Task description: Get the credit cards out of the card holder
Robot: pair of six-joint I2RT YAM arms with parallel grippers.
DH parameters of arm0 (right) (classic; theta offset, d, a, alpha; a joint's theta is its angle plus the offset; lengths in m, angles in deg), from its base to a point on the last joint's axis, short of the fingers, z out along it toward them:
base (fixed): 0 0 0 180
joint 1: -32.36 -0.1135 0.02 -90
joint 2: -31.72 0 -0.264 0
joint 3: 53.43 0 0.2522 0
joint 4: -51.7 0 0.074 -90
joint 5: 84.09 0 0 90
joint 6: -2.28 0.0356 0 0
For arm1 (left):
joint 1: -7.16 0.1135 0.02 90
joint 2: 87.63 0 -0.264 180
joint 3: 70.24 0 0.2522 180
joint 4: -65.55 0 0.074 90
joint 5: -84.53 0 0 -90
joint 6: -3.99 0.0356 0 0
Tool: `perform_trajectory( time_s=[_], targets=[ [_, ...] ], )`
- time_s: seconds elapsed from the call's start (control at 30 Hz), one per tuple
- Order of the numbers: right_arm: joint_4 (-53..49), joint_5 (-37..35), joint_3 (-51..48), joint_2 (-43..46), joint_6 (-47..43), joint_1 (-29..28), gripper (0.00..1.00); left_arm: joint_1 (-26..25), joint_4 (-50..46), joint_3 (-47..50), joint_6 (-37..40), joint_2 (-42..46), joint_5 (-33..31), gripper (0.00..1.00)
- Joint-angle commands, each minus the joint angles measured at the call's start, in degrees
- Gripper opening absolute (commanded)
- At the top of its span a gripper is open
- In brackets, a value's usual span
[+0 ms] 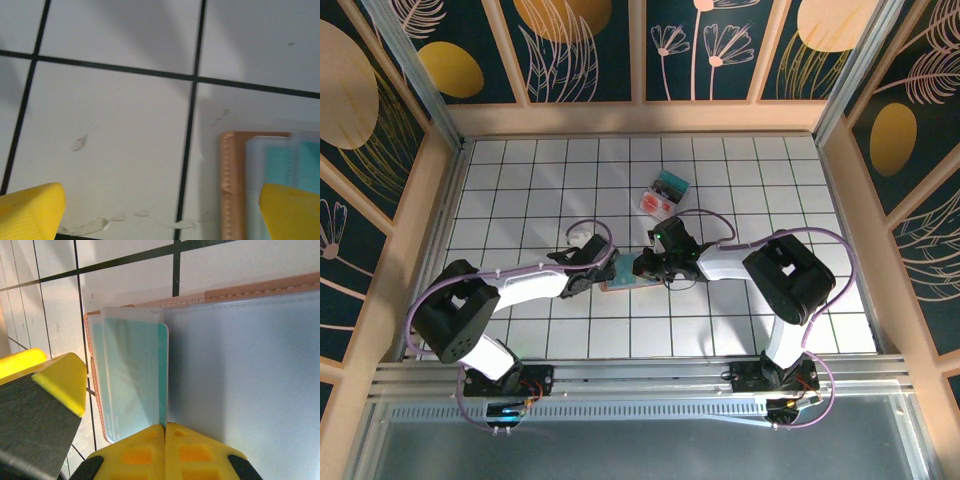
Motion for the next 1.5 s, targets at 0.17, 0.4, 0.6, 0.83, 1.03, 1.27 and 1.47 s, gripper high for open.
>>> perform_trajectory(
  time_s=[0.17,0.4,0.6,0.83,1.03,1.27,1.47],
  targets=[
    [-3.0,-2.8,0.6,1.6,-1.3,0.5,0.06,-1.7,-2.2,-3.4,1.8,-7.6,-0.6,0.99],
    [1.5,0.0,-1.1,2.5,0.3,1.2,0.09,-1.7,-3.3,-1.4,-0.3,-8.6,-1.7,0.99],
    [6.5,2.9,-3.2,2.8,2.0,2.0,0.04,-1.7,-3.3,-0.8,-0.7,-8.4,-1.5,0.99],
    [6.1,2.4,-4.3,3.7,2.2,2.5,0.02,-1.7,-3.8,-0.6,-0.8,-8.0,-2.1,0.99],
    [5.5,1.8,-5.7,4.9,1.8,3.7,0.04,-1.7,-5.2,0.0,-1.3,-7.8,-3.4,0.99],
    [5.9,2.3,-5.7,4.2,1.7,3.8,0.03,-1.7,-5.4,0.2,-1.3,-7.3,-3.7,0.99],
    [8.3,3.6,-5.7,4.3,2.4,3.8,0.11,-1.7,-4.1,0.3,-1.2,-8.0,-2.6,0.99]
  ],
)
